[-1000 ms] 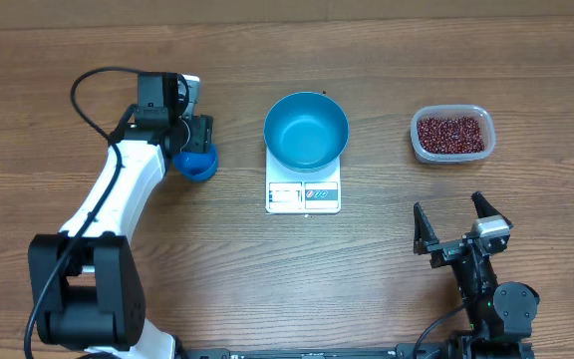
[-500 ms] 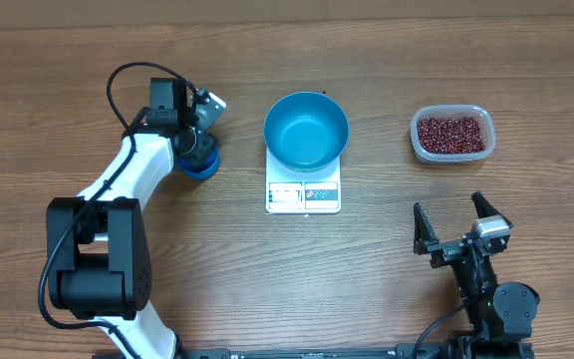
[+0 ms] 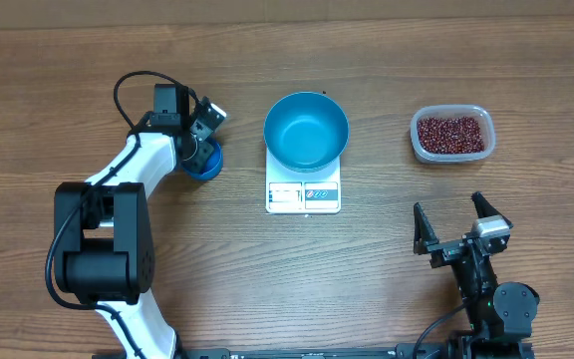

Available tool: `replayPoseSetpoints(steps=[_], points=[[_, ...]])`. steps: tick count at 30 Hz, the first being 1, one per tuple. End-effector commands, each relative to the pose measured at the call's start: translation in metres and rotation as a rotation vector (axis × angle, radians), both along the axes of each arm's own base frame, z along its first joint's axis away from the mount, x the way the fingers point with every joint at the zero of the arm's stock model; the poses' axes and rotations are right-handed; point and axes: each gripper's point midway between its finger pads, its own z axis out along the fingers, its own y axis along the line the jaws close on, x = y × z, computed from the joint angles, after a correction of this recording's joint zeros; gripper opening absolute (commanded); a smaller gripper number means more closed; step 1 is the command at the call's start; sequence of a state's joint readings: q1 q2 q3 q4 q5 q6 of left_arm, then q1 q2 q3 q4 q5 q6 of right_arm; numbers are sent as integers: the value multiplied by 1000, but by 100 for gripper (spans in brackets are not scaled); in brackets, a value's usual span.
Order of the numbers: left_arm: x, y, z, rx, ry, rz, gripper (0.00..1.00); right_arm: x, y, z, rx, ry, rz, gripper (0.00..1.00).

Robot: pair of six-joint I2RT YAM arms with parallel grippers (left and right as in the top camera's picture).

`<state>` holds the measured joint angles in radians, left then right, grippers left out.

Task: Scoop item into bowl and weigh 150g on scale
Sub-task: 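Reach the left gripper down to the blue scoop's cup, then grasp the blue scoop rim with the left gripper and lift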

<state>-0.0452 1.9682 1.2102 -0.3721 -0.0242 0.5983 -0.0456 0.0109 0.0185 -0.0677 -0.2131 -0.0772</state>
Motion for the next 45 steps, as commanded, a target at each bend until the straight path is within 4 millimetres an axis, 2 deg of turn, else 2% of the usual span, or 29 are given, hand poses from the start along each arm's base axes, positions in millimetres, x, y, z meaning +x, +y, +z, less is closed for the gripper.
replayPoseSetpoints(steps=[1,4,5,11,18,21,23,26,29,31,32,36,37,42,45], points=[[3,14,-4,12,-5,137,30,0,0,-2,9,-1,1,100],[-1,18,-5,-27,6,275,16,0,0,-2,9,-1,1,100],[-4,18,-7,-46,16,322,5,0,0,-2,9,-1,1,100],[-42,19,-19,-143,150,677,4,0,0,-2,9,-1,1,100],[-106,17,-27,-217,330,1326,4,0,0,-2,9,-1,1,100],[-121,13,-27,-228,370,1492,7,0,0,-2,9,-1,1,100],[-123,13,-26,-237,367,1562,9,0,0,-2,9,-1,1,100],[-123,12,-26,-258,350,1652,17,0,0,-2,9,-1,1,100],[-121,10,-27,-281,346,1699,42,0,0,-2,9,-1,1,100],[-119,8,-27,-297,351,1695,64,0,0,-2,9,-1,1,100],[-119,9,-27,-292,346,1691,78,0,0,-2,9,-1,1,100],[-118,22,-26,-219,297,1611,96,0,0,-2,9,-1,1,100],[-118,25,-26,-200,294,1568,100,0,0,-2,9,-1,1,100],[-101,31,-21,-135,278,1265,100,0,0,-2,9,-1,1,100],[-88,31,-14,-131,264,1157,99,0,0,-2,9,-1,1,100]])
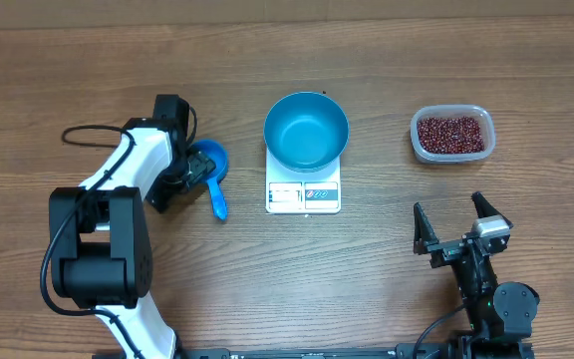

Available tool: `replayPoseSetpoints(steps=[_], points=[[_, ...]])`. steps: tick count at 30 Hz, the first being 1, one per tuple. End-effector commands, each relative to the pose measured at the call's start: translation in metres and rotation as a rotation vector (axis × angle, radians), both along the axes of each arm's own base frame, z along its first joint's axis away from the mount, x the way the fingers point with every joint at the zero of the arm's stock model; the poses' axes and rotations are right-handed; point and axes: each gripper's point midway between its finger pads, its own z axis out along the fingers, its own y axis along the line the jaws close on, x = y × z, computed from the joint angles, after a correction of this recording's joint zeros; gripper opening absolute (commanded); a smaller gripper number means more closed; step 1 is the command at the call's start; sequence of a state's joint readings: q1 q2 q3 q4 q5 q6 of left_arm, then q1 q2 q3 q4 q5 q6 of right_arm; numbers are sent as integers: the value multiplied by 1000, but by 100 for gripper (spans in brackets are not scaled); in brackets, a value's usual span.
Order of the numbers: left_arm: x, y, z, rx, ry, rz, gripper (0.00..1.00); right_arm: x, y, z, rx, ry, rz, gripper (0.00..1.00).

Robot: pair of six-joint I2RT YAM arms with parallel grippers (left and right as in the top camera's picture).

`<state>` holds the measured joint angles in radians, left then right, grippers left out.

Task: Scoop item into bowl and weigh 150g on scale
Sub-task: 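Grasp the blue scoop rim with the left gripper and lift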

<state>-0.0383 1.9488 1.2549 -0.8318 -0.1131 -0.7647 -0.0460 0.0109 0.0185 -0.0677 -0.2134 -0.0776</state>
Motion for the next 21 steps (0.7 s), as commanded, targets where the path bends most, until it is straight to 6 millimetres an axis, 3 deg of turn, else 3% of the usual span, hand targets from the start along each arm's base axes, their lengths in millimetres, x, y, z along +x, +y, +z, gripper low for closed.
replayPoseSetpoints(steps=[1,10,13,16,21], points=[[8,9,-5,66,35,-237,100,0,0,-2,9,-1,1,100],[58,5,33,87,-89,-426,91,0,0,-2,9,-1,1,100],[73,-15,40,15,-152,-606,96,0,0,-2,9,-1,1,100],[78,-33,41,-58,-193,-768,95,0,0,-2,9,-1,1,100],[69,-31,25,-42,-167,-839,79,0,0,-2,9,-1,1,100]])
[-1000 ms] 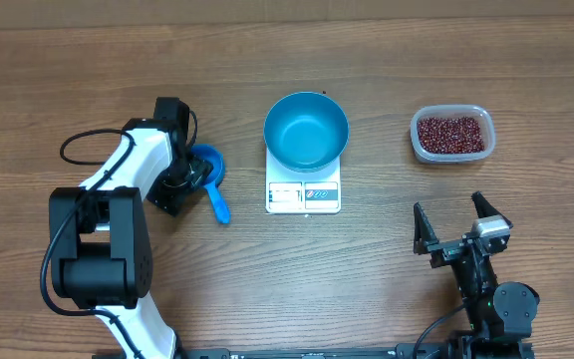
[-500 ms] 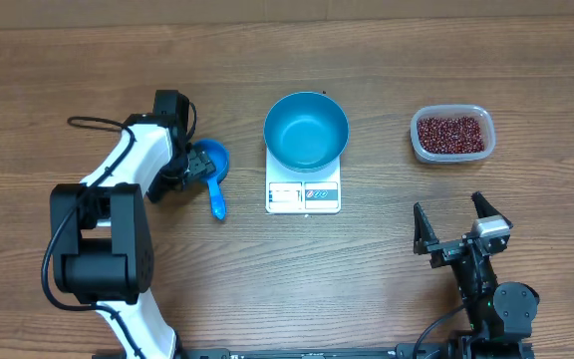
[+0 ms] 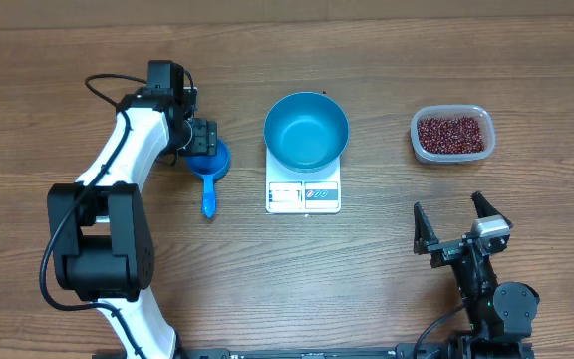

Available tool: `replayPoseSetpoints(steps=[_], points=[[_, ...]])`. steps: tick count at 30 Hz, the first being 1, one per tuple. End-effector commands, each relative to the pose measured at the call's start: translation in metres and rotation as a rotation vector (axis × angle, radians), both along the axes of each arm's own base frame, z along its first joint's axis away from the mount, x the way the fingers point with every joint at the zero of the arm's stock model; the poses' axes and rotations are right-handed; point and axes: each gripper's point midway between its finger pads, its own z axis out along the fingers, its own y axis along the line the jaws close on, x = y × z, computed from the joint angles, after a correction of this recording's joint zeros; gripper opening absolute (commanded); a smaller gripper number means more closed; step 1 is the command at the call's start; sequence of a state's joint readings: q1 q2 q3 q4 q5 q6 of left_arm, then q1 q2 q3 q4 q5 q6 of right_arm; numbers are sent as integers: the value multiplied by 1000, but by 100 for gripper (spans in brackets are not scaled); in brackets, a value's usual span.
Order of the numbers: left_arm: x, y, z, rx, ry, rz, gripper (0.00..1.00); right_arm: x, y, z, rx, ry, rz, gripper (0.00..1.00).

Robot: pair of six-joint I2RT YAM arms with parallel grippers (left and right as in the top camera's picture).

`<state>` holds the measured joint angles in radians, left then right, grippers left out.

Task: Scoop item into bowl and weigh 150g on scale
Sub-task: 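Grasp the blue scoop rim with the left gripper and lift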

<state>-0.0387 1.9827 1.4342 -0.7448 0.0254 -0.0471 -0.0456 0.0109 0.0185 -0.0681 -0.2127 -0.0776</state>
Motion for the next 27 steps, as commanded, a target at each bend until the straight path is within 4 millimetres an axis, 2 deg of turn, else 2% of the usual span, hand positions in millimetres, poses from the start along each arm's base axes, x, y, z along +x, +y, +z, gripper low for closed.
replayPoseSetpoints(steps=[1,4,9,14,18,22,27], points=[[-11,-4,-19,4,24,-124,76,0,0,-2,9,-1,1,100],[-11,-4,-26,9,11,-132,67,0,0,-2,9,-2,2,100],[-5,-4,-27,10,-18,-131,61,0,0,-2,9,-1,1,100],[-4,-4,-26,10,-24,-131,39,0,0,-2,9,-2,1,100],[-1,-4,-25,14,-37,-130,31,0,0,-2,9,-2,1,100],[0,-4,-25,14,-40,-129,18,0,0,-2,9,-1,1,100],[-6,-3,-27,3,-11,-93,4,0,0,-2,9,-2,2,100]])
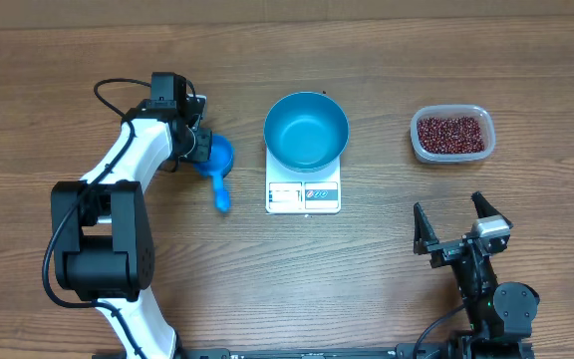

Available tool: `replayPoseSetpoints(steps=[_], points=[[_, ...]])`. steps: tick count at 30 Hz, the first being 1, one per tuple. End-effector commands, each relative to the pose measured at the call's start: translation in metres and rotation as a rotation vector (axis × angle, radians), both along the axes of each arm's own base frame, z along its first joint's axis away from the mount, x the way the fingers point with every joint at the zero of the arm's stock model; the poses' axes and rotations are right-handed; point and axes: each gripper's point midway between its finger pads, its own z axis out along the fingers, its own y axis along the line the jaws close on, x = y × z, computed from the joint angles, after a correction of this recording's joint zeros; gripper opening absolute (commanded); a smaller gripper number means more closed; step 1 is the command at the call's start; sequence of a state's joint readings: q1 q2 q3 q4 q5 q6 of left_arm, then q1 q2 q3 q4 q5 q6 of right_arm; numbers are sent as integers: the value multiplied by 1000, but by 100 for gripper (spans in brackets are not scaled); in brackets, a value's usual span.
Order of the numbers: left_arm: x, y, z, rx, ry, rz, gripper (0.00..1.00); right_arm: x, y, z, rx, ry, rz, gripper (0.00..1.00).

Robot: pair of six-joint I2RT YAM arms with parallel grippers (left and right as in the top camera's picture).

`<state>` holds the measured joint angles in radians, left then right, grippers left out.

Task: Scoop item into bowl and weigh 150g on scale
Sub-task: 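Grasp the blue scoop rim with the left gripper and lift, then carry the scoop with the left gripper over the teal bowl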

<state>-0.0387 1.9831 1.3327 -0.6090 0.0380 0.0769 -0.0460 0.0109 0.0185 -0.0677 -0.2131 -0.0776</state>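
A blue scoop (218, 160) is left of the scale, its handle pointing toward the near edge. My left gripper (199, 148) is at the left rim of the scoop's cup and looks shut on it. A blue bowl (306, 131) stands empty on the white scale (303, 196). The clear container of red beans (451, 134) sits at the right. My right gripper (458, 227) stands open near the front right, with nothing between its fingers.
The left arm's white links and black base (98, 249) fill the left side of the wooden table (367, 289). A black cable (118, 90) loops behind the left wrist.
My left gripper and the scoop have shifted slightly right, toward the scale, and the handle now angles a little rightward. The right arm, bowl and beans are unchanged.
At first my left gripper was over the scoop's cup and no handle showed. Then the arm had swung left and the handle showed, pointing toward the near edge. After that the gripper stood behind the cup, and now it is at the cup's left rim, nearer the scale.
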Motion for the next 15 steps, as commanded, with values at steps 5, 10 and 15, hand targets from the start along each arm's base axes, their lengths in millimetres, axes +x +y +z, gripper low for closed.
replayPoseSetpoints(steps=[5,10,15], points=[[-20,9,-9,4,92,174,4,0,0,-2,9,-1,1,100],[-37,21,-12,52,155,279,4,0,0,-2,9,-1,2,100],[-43,18,1,30,161,318,4,0,0,-2,9,-1,1,100]])
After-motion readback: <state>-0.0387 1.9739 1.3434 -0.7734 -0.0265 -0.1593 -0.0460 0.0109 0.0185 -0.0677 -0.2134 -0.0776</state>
